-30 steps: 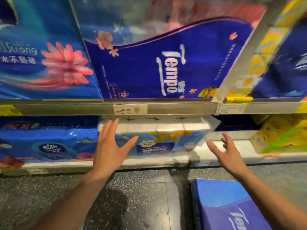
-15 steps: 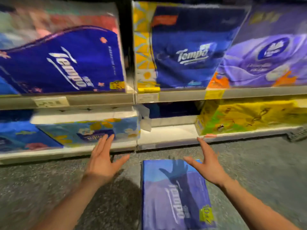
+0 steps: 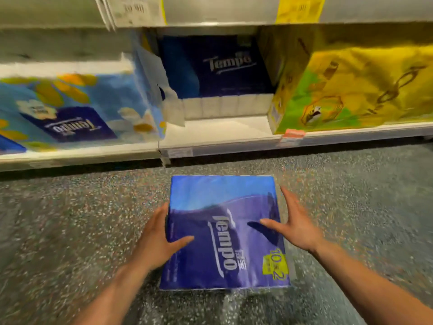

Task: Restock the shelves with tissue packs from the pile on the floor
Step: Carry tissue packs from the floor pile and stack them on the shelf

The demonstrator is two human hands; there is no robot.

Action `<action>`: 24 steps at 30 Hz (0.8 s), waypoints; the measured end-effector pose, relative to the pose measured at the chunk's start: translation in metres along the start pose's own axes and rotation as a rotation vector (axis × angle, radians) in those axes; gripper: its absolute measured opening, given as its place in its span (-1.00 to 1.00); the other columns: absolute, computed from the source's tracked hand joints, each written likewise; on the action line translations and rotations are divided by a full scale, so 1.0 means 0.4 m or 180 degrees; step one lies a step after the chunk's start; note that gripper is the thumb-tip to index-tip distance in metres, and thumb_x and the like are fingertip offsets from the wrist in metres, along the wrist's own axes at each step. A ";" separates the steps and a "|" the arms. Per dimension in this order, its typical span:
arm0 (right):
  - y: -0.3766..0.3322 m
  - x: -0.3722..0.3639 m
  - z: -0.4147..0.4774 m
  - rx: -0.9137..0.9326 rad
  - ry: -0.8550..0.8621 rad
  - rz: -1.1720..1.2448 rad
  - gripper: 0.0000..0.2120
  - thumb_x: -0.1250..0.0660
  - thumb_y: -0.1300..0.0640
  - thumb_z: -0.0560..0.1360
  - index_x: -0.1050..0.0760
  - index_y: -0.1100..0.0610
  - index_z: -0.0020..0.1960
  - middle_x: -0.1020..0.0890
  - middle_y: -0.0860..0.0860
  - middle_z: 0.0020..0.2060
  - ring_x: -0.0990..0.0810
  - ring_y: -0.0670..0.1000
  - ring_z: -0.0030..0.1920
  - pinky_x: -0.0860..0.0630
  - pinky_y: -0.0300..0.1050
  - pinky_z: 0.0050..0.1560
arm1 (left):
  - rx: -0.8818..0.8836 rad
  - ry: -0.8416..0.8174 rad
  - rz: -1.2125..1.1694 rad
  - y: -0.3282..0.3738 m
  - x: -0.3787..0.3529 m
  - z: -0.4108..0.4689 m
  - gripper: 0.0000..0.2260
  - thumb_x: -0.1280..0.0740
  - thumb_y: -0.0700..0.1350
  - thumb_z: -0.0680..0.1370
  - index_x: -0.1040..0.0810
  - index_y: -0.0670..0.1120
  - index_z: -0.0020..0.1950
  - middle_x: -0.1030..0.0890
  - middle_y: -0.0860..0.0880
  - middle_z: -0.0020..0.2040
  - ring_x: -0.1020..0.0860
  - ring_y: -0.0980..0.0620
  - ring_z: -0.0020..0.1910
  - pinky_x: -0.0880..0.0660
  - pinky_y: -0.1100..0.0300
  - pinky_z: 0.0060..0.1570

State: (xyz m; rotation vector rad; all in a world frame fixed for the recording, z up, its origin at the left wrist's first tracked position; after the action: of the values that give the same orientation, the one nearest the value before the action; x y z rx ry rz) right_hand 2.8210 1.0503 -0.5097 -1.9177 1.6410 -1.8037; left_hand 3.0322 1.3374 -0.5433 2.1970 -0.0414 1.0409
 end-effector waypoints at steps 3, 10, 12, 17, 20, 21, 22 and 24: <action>0.067 -0.047 -0.032 -0.0224 -0.0090 -0.0109 0.35 -0.28 -0.68 0.10 -0.13 0.17 0.62 -0.34 0.12 0.52 -0.31 0.07 0.50 -0.14 -0.28 0.42 | 0.0320 -0.0084 -0.0278 -0.066 -0.070 -0.002 0.15 -0.45 0.46 0.25 0.14 0.14 0.62 -0.17 0.04 0.60 -0.28 -0.06 0.52 -0.31 -0.05 0.45; 0.194 -0.109 -0.057 -0.1214 -0.0362 0.0659 0.33 -0.50 -0.44 0.20 0.02 0.26 0.64 -0.31 0.12 0.54 -0.32 0.06 0.51 -0.22 -0.19 0.42 | 0.0760 -0.0030 -0.1188 -0.138 -0.188 0.049 0.01 -0.47 0.46 0.24 -0.15 0.09 0.54 -0.50 0.06 0.37 -0.56 -0.01 0.27 -0.50 -0.05 0.27; 0.177 -0.115 -0.013 -0.1330 -0.0306 0.0882 -0.08 -0.51 -0.10 0.45 -0.11 0.24 0.58 -0.45 -0.01 0.31 -0.44 -0.01 0.31 -0.29 -0.28 0.25 | 0.0833 0.0047 -0.1386 -0.113 -0.175 0.091 -0.11 -0.50 0.39 0.28 -0.26 0.03 0.46 -0.55 0.05 0.27 -0.59 -0.02 0.20 -0.53 0.04 0.15; 0.170 -0.141 0.109 -0.1242 0.0028 0.1509 -0.87 -0.44 0.06 0.57 -0.56 0.11 -0.07 -0.70 -0.04 -0.06 -0.67 -0.19 -0.21 -0.49 -0.46 -0.26 | 0.1056 0.0217 -0.1571 -0.094 -0.138 0.226 -0.30 -0.48 0.40 0.32 -0.45 0.01 0.29 -0.62 0.03 0.13 -0.64 -0.06 0.06 -0.60 -0.06 0.10; 0.223 -0.172 0.179 -0.1677 0.0117 0.1893 -0.50 -0.43 -0.29 0.47 -0.60 0.17 0.02 -0.73 0.06 -0.08 -0.71 -0.08 -0.19 -0.62 -0.21 -0.19 | 0.1339 0.0241 -0.2063 -0.078 -0.118 0.273 -0.49 -0.45 0.30 0.43 -0.46 0.03 0.22 -0.60 -0.01 0.10 -0.63 -0.09 0.04 -0.61 -0.13 0.08; 0.242 -0.182 0.200 -0.1844 0.0066 0.1981 -0.37 -0.42 -0.39 0.41 -0.62 0.20 0.06 -0.74 0.07 -0.09 -0.72 0.00 -0.16 -0.66 -0.13 -0.16 | 0.1366 0.0177 -0.2176 -0.065 -0.117 0.278 -0.55 -0.45 0.28 0.44 -0.50 0.03 0.17 -0.62 -0.01 0.07 -0.64 -0.09 0.02 -0.62 -0.13 0.06; 0.247 -0.191 0.215 -0.1978 -0.0015 0.2072 -0.27 -0.42 -0.46 0.34 -0.64 0.20 0.08 -0.75 0.09 -0.09 -0.74 0.08 -0.12 -0.69 -0.03 -0.08 | 0.1320 0.0103 -0.2225 -0.053 -0.117 0.280 -0.60 -0.46 0.26 0.45 -0.54 0.03 0.11 -0.64 -0.01 0.03 -0.66 -0.08 -0.02 -0.63 -0.14 0.04; 0.248 -0.205 0.229 -0.2146 -0.0167 0.2267 -0.09 -0.46 -0.56 0.16 -0.65 0.19 0.15 -0.76 0.08 -0.04 -0.76 0.10 -0.06 -0.69 0.07 0.02 | 0.1235 0.0014 -0.2280 -0.033 -0.114 0.267 -0.64 -0.48 0.24 0.42 -0.60 0.03 0.04 -0.69 -0.02 -0.01 -0.68 -0.06 -0.07 -0.64 -0.15 0.03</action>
State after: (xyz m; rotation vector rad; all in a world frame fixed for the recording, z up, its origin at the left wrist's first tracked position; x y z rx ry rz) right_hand 2.8455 1.0082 -0.6598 -1.1879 2.6690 -0.9841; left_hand 3.0768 1.2716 -0.6288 2.2523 0.9478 0.6700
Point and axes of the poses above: each hand's wrist, its own z-axis towards the middle knuckle, its own x-axis out of the back of the hand, y = z × x, the point moved 5 cm from there along z, towards the middle knuckle
